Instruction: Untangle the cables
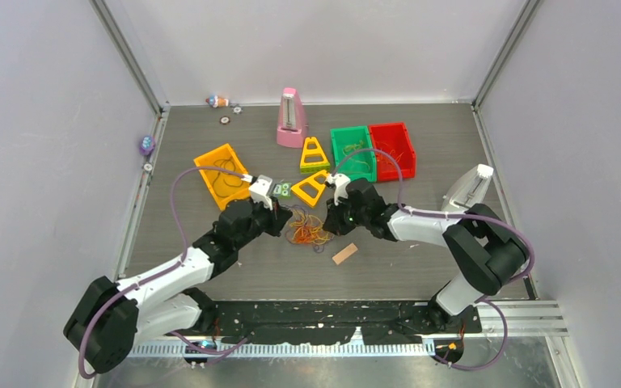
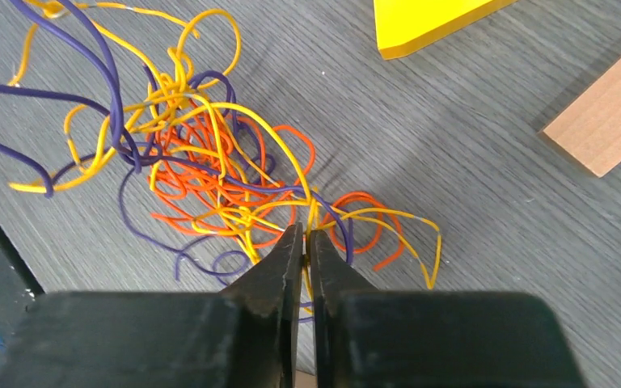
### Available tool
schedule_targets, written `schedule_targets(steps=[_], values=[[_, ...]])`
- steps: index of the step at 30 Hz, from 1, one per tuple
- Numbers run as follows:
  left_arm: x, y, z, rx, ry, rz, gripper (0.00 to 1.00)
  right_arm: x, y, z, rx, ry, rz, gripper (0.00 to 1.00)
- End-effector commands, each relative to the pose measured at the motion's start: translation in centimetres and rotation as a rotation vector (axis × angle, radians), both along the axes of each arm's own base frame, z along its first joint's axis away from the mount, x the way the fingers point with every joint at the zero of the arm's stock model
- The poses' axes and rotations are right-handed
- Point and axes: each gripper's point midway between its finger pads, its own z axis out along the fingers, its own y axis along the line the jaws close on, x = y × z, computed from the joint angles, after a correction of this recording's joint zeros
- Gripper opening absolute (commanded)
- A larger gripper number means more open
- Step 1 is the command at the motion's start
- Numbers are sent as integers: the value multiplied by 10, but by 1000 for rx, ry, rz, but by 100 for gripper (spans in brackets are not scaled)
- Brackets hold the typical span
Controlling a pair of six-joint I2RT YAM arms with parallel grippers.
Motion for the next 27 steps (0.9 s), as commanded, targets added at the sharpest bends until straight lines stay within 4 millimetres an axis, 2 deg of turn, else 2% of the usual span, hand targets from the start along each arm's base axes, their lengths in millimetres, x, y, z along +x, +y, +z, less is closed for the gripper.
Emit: schedule_targets(steps=[1,2,3,4,5,6,7,8,9,10,11,12,13,14,17,22,27], values=[[7,4,15,-4,-60,28,0,9,5,13,6,-26,-10,7],[7,5,15,-2,-60,31,0,13,3,19,12,-51,-34,6],[11,10,15,9,-62,66,0,13,-3,16,-2,-62,-61,6],[13,14,14,20,-60,90,0,18,-5,28,17,-100,-84,5],[15,19,13,34,-58,121,0,21,-15,25,-6,-117,-130,5],[18,26,11,53,-53,159,0,24,-20,36,12,-152,-164,5],[21,36,9,78,-44,212,0,29,-33,34,-10,-172,-226,5],[25,46,8,100,-38,272,0,34,-38,48,18,-211,-274,5],[27,57,6,127,-31,330,0,40,-55,46,-6,-239,-351,5],[29,69,5,148,-29,393,0,42,-62,58,16,-267,-397,5],[30,83,4,170,-29,469,0,45,-78,55,-10,-291,-470,5],[31,91,5,172,-35,512,0,46,-85,65,11,-314,-515,5],[31,96,7,168,-44,540,0,47,-100,63,-11,-332,-576,5],[30,101,9,163,-54,558,0,47,-106,72,10,-353,-616,5],[28,111,12,145,-84,602,0,47,-132,79,13,-402,-742,5],[26,124,19,138,-119,657,0,46,-149,84,37,-425,-835,5],[22,149,21,156,-118,794,0,41,-161,89,59,-444,-892,5]])
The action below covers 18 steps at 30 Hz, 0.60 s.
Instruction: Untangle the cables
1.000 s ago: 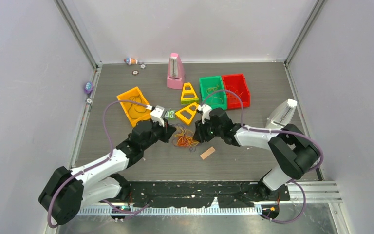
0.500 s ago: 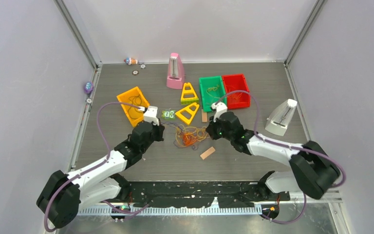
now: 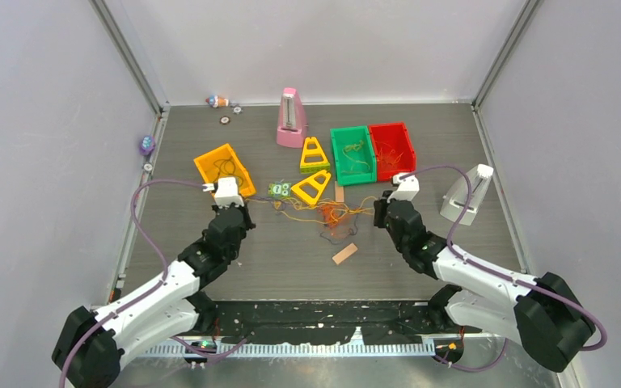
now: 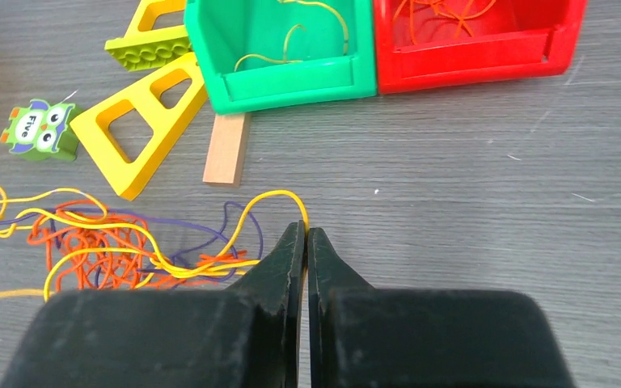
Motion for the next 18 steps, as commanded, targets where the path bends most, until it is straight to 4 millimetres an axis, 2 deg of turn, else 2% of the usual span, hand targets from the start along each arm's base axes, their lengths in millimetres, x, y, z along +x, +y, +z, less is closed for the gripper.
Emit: schedule_targets(steps=[1,6,13,15,18], values=[[-1,37,11,-2,-51,214,0,6,-23,23,50,-93,-137,5],[-10,71,12,-48,-86,433,0,4,-30,25,48,-109,-166,5],[-27,100,10,-87,-112,612,0,2,-49,25,48,-113,-276,5],[-29,102,9,-107,-118,626,0,1,-57,25,51,-121,-317,5],[-20,85,11,-85,-107,505,0,0,-60,26,52,-134,-326,5]])
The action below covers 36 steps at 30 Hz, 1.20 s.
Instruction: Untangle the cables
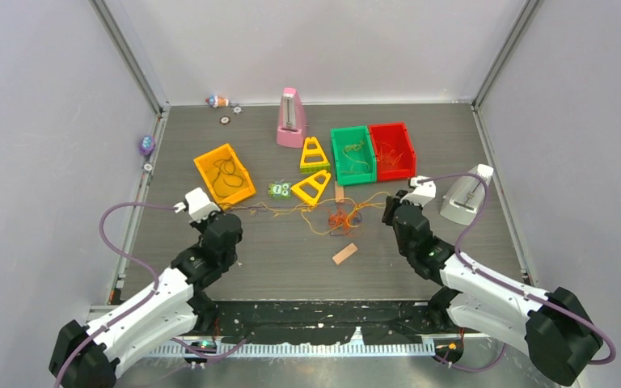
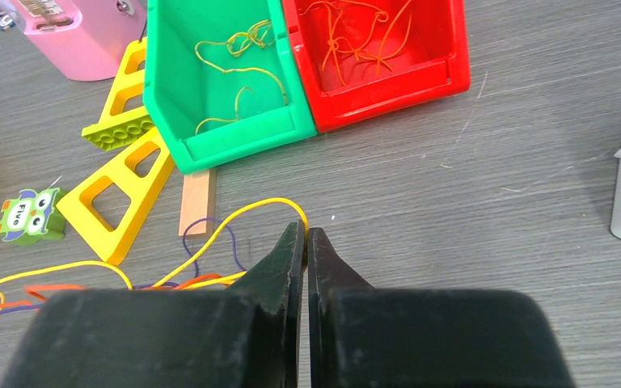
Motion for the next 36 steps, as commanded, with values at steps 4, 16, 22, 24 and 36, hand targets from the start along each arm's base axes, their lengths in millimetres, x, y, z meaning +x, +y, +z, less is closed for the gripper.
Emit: schedule_targets(steps=[4,16,22,24,36], values=[[19,-61,15,98,-44,-410,0,3,-10,6,-20,-44,-33,5],[9,-153,14,57,-71,-910,38,3,48,10,-3,-58,286,5],[4,-167,14,52,-78,-995,98,0,60,12,8,-70,356,5],[4,-174,10,53,-52,-1022,99,-1,62,12,8,-71,368,5],[-1,-230,-20,21,136,-1253,97,-3,65,16,7,-91,397,5]])
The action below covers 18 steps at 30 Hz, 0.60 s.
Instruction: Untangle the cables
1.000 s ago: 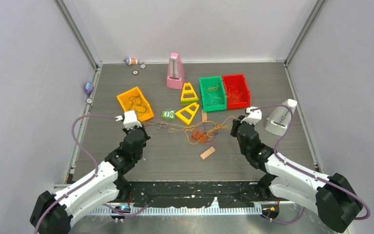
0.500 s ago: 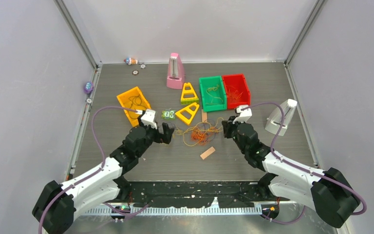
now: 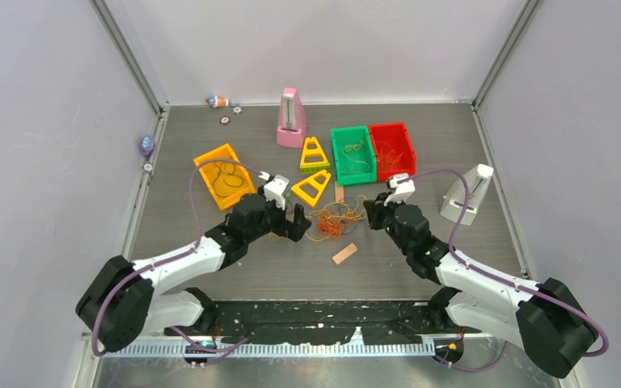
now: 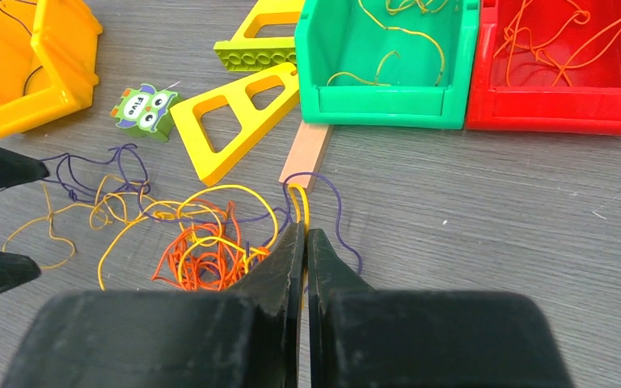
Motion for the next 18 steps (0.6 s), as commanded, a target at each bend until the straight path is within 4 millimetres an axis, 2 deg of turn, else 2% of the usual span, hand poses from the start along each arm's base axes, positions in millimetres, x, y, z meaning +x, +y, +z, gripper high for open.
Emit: schedule_targets(steps=[1,6,8,12,14,18], values=[[0,-26,8,-8,17,-98,96,5,4,19,29,-64,14,5],[12,-22,-22,126,160,-27,85,5,3,18,20,-57,11,5],[16,-21,-27,158,192,-7,81,5,2,17,18,-56,5,5],[16,-22,-37,184,233,-13,67,5,0,16,18,-51,-5,5],[15,-15,-47,241,278,13,61,5,0,17,18,-52,-6,5],[5,-3,-63,298,336,33,57,7,-3,14,5,-40,-25,5]])
